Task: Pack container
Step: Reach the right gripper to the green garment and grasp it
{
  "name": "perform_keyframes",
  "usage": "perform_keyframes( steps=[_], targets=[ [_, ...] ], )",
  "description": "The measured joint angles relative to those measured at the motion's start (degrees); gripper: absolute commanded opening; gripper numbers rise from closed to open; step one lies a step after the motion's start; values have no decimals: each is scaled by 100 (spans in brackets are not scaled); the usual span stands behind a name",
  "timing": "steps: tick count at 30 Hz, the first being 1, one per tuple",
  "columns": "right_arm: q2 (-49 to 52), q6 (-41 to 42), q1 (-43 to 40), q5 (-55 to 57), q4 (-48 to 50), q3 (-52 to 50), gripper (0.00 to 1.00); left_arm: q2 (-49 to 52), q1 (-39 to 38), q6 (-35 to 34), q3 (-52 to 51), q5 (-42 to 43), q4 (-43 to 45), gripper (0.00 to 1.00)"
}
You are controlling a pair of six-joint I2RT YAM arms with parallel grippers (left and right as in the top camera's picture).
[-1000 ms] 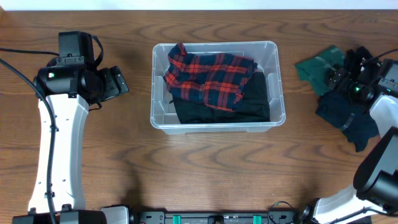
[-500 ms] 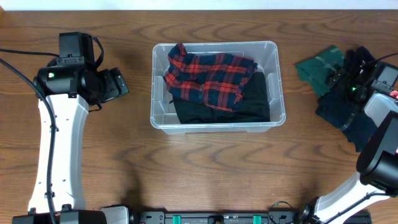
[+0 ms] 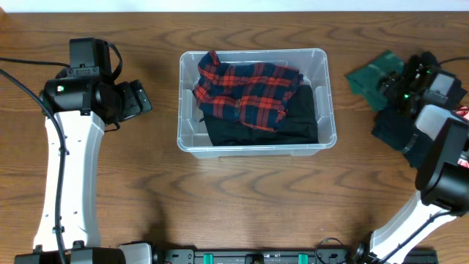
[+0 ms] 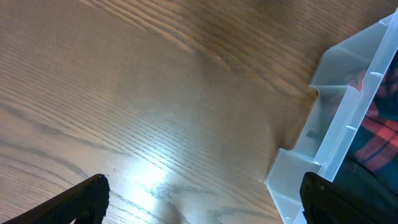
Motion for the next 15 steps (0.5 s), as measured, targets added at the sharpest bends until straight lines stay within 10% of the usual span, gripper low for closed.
perform_keyframes(
  steps=[9, 15],
  targets=[
    [109, 184, 372, 57, 79, 33, 5, 0, 0, -2, 0, 0, -4, 98],
    [107, 227, 369, -15, 57, 52, 1, 0, 0, -2, 0, 0, -4, 98]
  ],
)
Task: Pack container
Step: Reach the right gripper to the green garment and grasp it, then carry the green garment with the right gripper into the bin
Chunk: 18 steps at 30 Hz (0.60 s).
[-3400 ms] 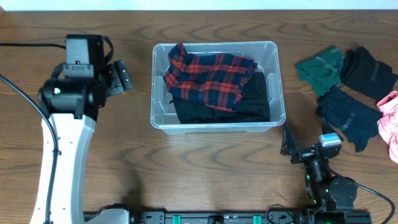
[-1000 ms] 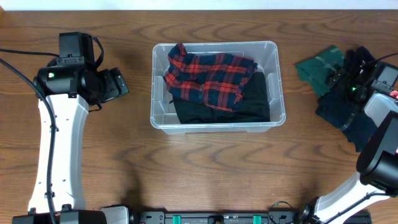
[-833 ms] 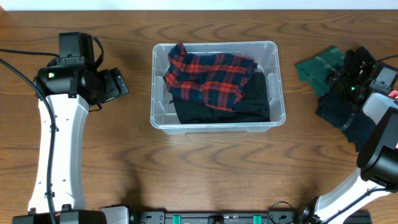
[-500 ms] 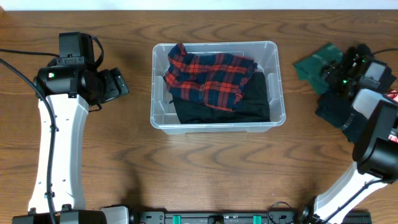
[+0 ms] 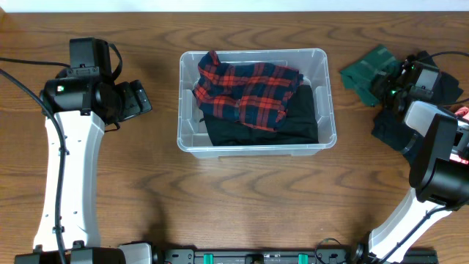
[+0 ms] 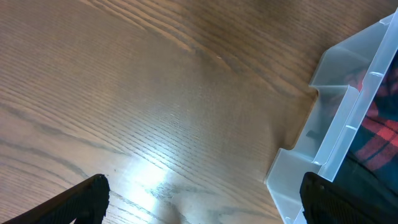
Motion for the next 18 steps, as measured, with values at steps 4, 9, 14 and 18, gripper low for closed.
perform_keyframes(
  steps=[4, 9, 14, 18],
  targets=[
    [-74, 0, 0, -131, -116, -4, 1, 0, 0, 0, 0, 0, -7, 98],
    [-551, -4, 0, -243, -616, -127, 1, 0, 0, 0, 0, 0, -22, 98],
    [-1587, -9, -55, -306, -962, -179, 1, 0, 0, 0, 0, 0, -22, 98],
    [-2457, -39, -168, -328, -1108, -179, 1, 0, 0, 0, 0, 0, -24, 98]
  ],
)
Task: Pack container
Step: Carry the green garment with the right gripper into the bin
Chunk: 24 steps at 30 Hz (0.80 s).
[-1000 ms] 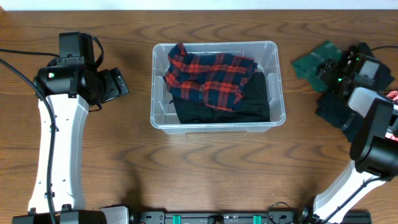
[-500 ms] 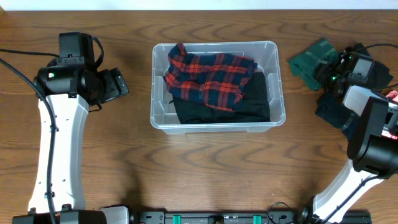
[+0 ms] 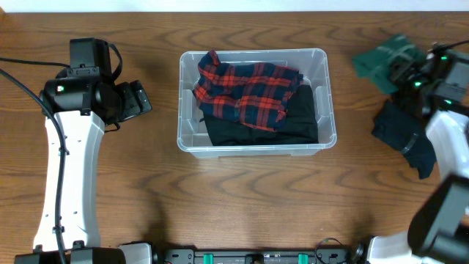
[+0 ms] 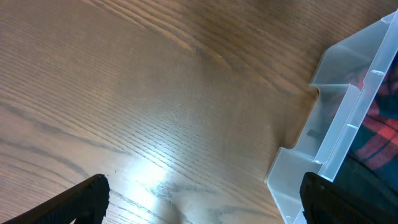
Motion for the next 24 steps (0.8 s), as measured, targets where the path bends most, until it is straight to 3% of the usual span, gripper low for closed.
perform_keyframes(
  steps=[5, 12, 18, 24],
  targets=[
    [-684, -55, -72, -240, -85, 0, 1, 0, 0, 0, 0, 0, 2, 98],
    [-855, -232, 236, -1300, -101, 0, 1, 0, 0, 0, 0, 0, 4, 98],
    [-855, -780, 1609, -1722, 90, 0, 1, 0, 0, 0, 0, 0, 13, 98],
    [-846, -1375, 3355, -1241, 448, 0, 1, 0, 0, 0, 0, 0, 17, 98]
  ],
)
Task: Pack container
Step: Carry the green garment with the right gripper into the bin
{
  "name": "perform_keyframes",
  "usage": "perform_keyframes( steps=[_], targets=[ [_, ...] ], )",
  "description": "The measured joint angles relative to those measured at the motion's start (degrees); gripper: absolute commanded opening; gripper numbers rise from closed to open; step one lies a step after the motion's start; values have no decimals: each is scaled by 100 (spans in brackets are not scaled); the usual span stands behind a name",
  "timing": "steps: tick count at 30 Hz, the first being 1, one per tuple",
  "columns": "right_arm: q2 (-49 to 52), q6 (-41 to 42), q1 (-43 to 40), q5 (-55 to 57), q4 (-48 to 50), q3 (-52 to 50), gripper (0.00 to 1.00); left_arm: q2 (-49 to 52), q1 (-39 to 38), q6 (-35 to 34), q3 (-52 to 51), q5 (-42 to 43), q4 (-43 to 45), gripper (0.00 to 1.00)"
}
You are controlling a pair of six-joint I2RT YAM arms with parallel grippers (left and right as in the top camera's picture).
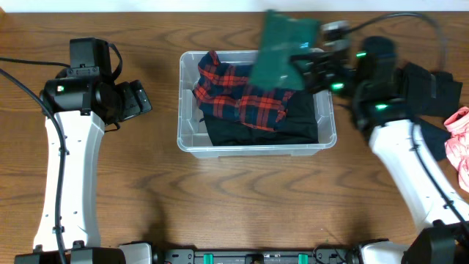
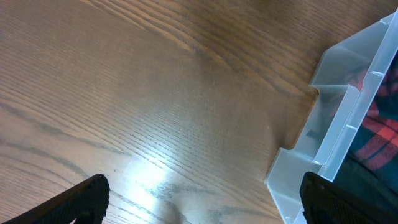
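A clear plastic container (image 1: pixel 185 103) sits mid-table, holding a red plaid garment (image 1: pixel 242 92) and a black one (image 1: pixel 293 121). A dark green cloth (image 1: pixel 278 50) hangs over the container's far right part, with my right gripper (image 1: pixel 306 67) shut on it. My left gripper (image 1: pixel 139 99) stays left of the container, open and empty; in the left wrist view its fingertips (image 2: pixel 84 199) frame bare wood, with the container's corner (image 2: pixel 323 124) at the right.
Dark navy clothing (image 1: pixel 432 92) lies at the right by the right arm. A pink garment (image 1: pixel 458 121) lies at the table's right edge. Bare wood stretches in front of the container.
My right gripper has moved left from the right end of the table to over the container, with the green cloth in it. The pink garment now shows. The left arm is unchanged.
My right gripper was at the clothing pile at the far right, on the green cloth. Then the cloth was slightly shifted, then lifted near the table's far right. Now it hangs over the container. The left arm has stayed still throughout.
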Motion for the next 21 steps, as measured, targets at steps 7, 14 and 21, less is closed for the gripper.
perform_keyframes(
  steps=[7, 14, 21],
  targets=[
    [356, -328, 1154, 496, 490, 2, 1, 0, 0, 0, 0, 0, 0, 98],
    [1143, -20, 1565, 863, 800, 0, 1, 0, 0, 0, 0, 0, -33, 98],
    [1766, 619, 1703, 1043, 1456, 0, 2, 0, 0, 2, 0, 0, -35, 98]
  ],
)
